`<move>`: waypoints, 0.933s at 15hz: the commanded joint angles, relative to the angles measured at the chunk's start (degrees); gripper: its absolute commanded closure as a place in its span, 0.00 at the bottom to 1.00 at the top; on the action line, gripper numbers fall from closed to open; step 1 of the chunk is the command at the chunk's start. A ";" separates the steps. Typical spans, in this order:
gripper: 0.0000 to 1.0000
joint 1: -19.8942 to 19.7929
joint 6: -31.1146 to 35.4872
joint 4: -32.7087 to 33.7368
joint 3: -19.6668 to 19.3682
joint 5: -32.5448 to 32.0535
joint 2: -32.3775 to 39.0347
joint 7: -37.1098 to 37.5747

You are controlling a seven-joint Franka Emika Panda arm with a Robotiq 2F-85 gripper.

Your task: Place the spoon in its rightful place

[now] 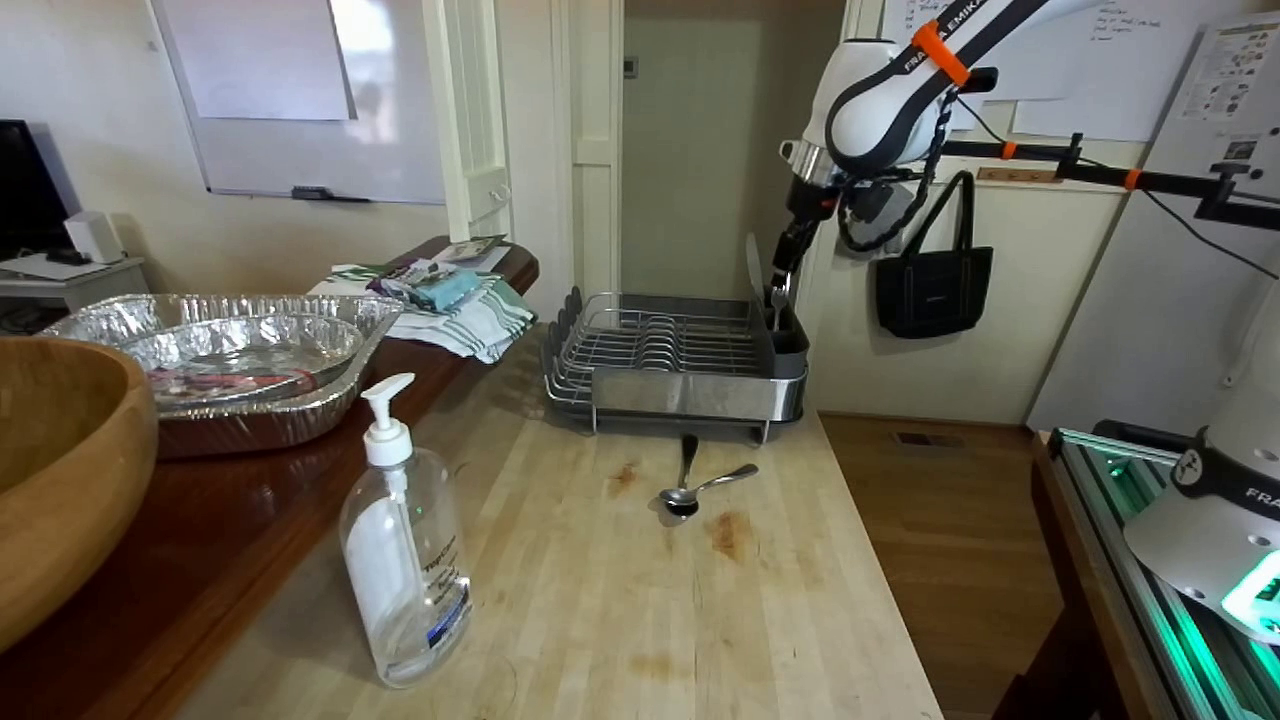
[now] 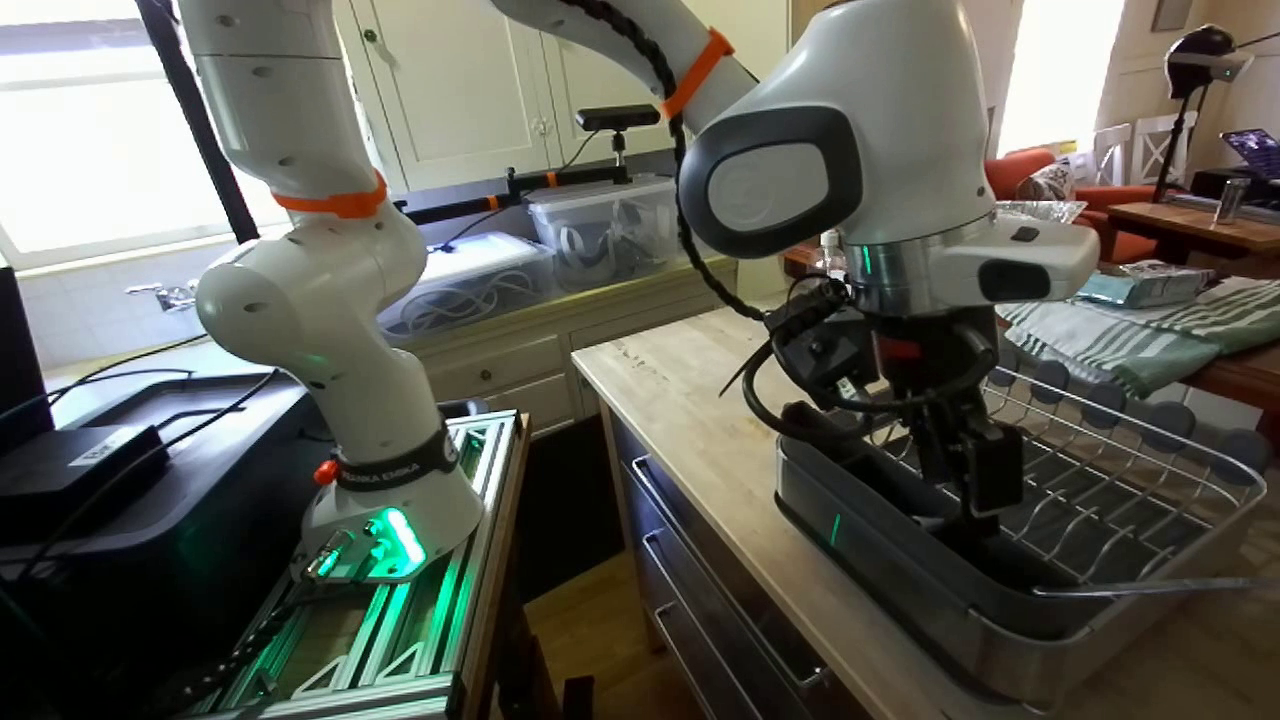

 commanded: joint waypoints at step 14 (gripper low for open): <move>0.99 -0.55 3.99 -0.66 0.93 -0.22 -2.01 -0.20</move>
